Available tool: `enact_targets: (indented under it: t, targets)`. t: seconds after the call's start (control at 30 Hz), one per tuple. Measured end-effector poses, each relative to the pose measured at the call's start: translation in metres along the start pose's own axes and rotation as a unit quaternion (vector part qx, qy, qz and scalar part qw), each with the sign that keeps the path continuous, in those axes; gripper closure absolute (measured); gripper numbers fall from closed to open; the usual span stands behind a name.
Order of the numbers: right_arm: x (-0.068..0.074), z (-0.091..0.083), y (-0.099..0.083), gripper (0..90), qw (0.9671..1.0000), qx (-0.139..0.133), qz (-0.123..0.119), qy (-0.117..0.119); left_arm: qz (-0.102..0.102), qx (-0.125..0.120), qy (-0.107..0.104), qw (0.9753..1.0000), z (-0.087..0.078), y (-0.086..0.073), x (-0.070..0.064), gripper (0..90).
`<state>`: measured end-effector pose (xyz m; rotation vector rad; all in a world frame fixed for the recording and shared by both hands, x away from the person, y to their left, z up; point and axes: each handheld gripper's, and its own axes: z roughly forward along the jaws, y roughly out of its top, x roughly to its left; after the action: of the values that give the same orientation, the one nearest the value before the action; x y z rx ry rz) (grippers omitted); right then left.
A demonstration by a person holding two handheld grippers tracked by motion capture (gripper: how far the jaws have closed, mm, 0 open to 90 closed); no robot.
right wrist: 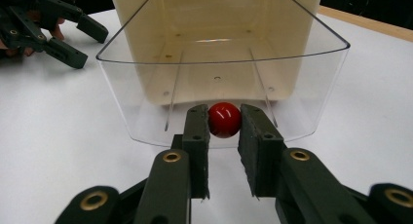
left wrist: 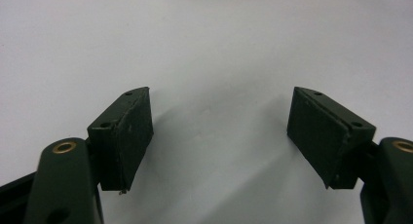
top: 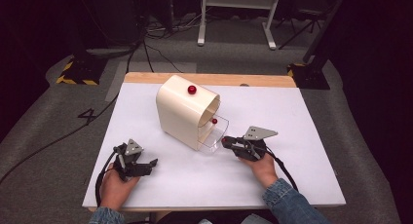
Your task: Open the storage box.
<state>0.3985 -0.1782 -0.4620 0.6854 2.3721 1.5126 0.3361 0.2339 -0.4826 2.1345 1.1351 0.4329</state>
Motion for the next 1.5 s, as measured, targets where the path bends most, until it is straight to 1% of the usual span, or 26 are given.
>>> enact_targets:
  t: [0.23,0.3,0.43,0.53,0.67,0.93,1.07,1.17,1.23,1.37,1.4,1.5]
  targets:
    - [0.001,-0.009,-0.005,74.1,1.0,-0.001,0.003,0.0,0.0,0.0,0.0,1.0,0.0,0.0,0.0,25.0]
    - [0.001,-0.014,-0.007,74.1,1.0,0.001,0.007,-0.001,0.0,0.0,0.0,1.0,0.0,0.0,0.0,25.1]
    - [0.003,-0.02,-0.01,74.1,1.0,-0.005,0.006,-0.004,0.0,-0.001,0.001,1.0,0.0,0.0,0.0,25.1]
    - [0.002,-0.026,-0.015,74.1,1.0,0.001,0.006,-0.006,0.0,-0.001,0.001,1.0,0.0,0.0,0.0,25.1]
    - [0.0,-0.028,-0.019,73.9,0.9999,0.006,0.013,-0.005,0.0,0.0,0.0,1.0,0.0,0.0,0.0,25.1]
    - [0.0,-0.027,-0.024,73.0,0.9998,0.009,0.016,-0.003,0.0,-0.001,0.0,1.0,0.0,0.0,0.0,25.0]
    - [-0.001,-0.025,-0.03,67.6,0.9994,0.024,0.026,-0.005,0.0,0.0,0.001,1.0,0.0,0.0,0.0,25.1]
    - [-0.001,-0.026,-0.03,62.8,0.9993,0.03,0.023,-0.008,0.0,-0.001,0.001,1.0,0.0,0.0,0.0,25.1]
    - [-0.002,-0.027,-0.03,61.5,0.9992,0.032,0.024,-0.007,0.0,-0.001,0.001,1.0,0.0,0.0,0.0,25.1]
    - [-0.002,-0.031,-0.031,59.2,0.9993,0.025,0.028,-0.006,0.0,0.0,0.0,1.0,0.0,0.0,0.0,25.0]
    - [-0.003,-0.034,-0.03,58.3,0.9994,0.019,0.029,-0.004,0.001,0.0,0.0,1.0,0.0,0.0,0.0,25.0]
    - [-0.002,-0.037,-0.027,58.1,0.9996,0.012,0.026,-0.005,0.0,0.0,0.001,1.0,0.0,0.0,0.0,25.0]
